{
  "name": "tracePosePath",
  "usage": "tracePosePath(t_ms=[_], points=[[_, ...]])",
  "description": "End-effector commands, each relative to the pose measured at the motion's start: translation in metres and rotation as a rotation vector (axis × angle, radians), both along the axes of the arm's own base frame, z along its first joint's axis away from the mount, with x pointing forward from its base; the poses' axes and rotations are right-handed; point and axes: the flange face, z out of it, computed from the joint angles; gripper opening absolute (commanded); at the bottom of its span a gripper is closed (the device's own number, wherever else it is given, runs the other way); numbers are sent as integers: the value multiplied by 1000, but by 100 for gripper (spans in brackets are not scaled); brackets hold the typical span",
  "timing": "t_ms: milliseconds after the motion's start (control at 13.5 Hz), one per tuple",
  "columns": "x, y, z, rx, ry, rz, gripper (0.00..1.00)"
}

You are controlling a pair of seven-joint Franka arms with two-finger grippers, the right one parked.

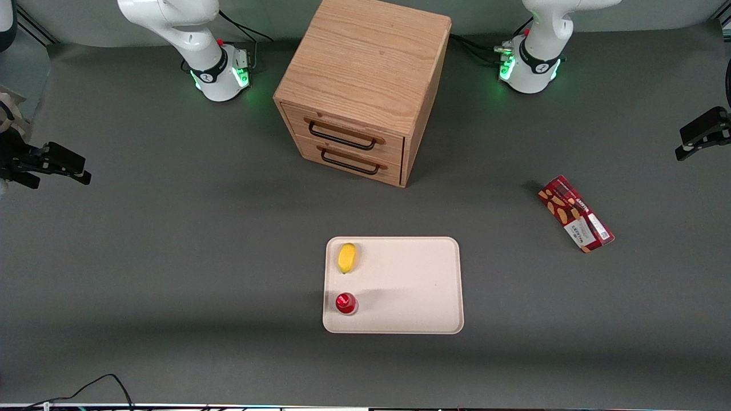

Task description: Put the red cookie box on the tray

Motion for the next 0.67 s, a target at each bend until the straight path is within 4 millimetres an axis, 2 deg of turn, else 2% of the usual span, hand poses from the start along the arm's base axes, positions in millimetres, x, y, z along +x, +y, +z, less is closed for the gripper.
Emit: tracePosePath(t_ms=[0,593], points=[[-4,0,4,1,3,-11,100],[-3,1,2,2,3,-5,100]])
